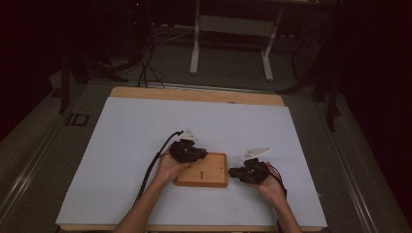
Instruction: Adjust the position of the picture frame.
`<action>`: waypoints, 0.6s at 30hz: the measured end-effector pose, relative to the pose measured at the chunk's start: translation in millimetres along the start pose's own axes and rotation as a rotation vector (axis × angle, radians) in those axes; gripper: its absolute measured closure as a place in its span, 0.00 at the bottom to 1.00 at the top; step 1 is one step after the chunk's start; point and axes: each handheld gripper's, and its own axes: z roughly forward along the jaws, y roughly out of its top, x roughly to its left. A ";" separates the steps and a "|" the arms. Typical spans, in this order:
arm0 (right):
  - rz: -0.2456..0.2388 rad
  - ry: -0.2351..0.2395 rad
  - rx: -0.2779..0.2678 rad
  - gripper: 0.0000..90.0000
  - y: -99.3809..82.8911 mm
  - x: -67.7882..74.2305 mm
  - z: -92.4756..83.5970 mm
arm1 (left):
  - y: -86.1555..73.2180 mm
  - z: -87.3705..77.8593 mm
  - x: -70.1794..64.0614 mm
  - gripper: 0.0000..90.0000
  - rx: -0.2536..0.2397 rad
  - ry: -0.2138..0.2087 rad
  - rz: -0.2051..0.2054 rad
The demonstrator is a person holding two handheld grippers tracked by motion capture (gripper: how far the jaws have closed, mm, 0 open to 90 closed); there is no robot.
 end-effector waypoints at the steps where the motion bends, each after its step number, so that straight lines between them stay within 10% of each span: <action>1: 0.002 -0.001 0.000 0.92 0.0 0.2 -0.7 | -0.5 -0.7 0.0 0.90 -0.003 -0.001 0.000; 18: -0.010 -0.009 -0.016 0.91 0.5 2.2 -5.7 | -2.4 -16.7 2.6 0.88 -0.066 -0.025 -0.013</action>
